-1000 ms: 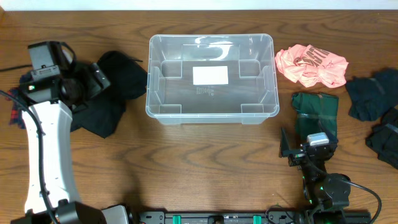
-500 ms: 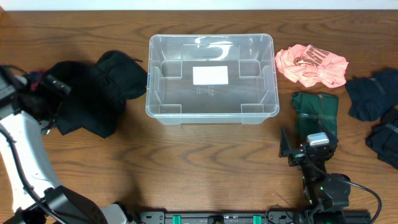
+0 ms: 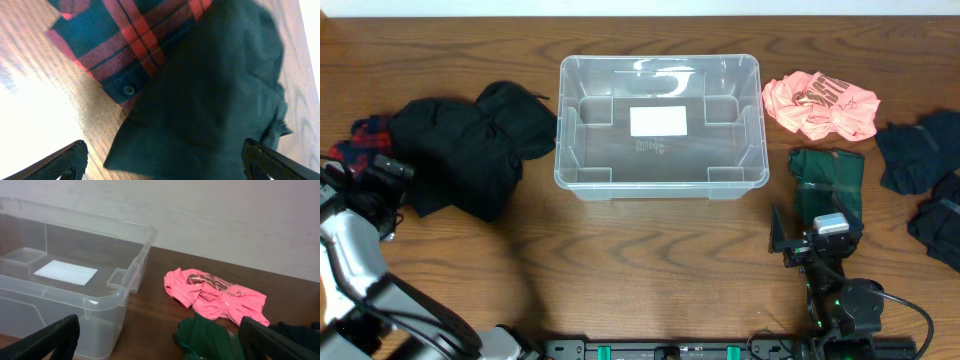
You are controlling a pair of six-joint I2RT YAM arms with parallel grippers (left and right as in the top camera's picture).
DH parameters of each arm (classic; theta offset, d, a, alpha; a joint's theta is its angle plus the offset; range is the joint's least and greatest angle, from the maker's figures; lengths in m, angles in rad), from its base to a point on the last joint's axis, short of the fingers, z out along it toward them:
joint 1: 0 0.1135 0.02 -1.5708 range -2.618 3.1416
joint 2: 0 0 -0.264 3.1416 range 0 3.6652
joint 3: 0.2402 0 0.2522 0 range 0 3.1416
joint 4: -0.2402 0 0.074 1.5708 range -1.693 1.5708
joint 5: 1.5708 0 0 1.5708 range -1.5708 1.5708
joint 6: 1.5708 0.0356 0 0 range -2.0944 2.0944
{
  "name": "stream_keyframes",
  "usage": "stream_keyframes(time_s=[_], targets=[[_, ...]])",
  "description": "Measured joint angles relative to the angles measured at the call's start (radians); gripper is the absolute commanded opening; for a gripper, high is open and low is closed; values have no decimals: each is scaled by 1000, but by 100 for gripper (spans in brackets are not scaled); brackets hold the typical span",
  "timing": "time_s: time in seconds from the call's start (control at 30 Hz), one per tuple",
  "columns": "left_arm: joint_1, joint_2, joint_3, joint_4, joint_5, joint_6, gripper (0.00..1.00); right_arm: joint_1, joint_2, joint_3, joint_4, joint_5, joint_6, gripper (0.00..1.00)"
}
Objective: Pack container
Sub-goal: 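Reach the left gripper to the black garment and grasp it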
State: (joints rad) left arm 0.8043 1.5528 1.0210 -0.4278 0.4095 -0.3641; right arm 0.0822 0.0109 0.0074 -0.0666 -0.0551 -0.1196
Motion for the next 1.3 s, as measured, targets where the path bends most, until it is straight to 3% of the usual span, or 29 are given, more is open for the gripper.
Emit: stream_keyframes(time_s=[0.43, 0.63, 0.73, 0.8, 0.87, 1.03, 1.1, 1.3], targets=[[3, 243, -1, 100, 103, 29, 100, 0, 0, 0, 0, 0, 0, 99], [-11, 246, -1, 121, 156, 28, 89, 0, 0, 0, 0, 0, 0, 99], [-29, 246, -1, 122, 177, 31, 72, 0, 0, 0, 0, 0, 0, 99], [-39, 246, -1, 122, 186, 31, 45, 0, 0, 0, 0, 0, 0, 99], [-44, 246, -1, 122, 191, 34, 31, 0, 0, 0, 0, 0, 0, 99], [-46, 246, -1, 124, 208, -13, 19, 0, 0, 0, 0, 0, 0, 99], [-46, 246, -1, 125, 215, -43, 7, 0, 0, 0, 0, 0, 0, 99], [-47, 244, -1, 135, 317, -80, 6, 0, 0, 0, 0, 0, 0, 99]])
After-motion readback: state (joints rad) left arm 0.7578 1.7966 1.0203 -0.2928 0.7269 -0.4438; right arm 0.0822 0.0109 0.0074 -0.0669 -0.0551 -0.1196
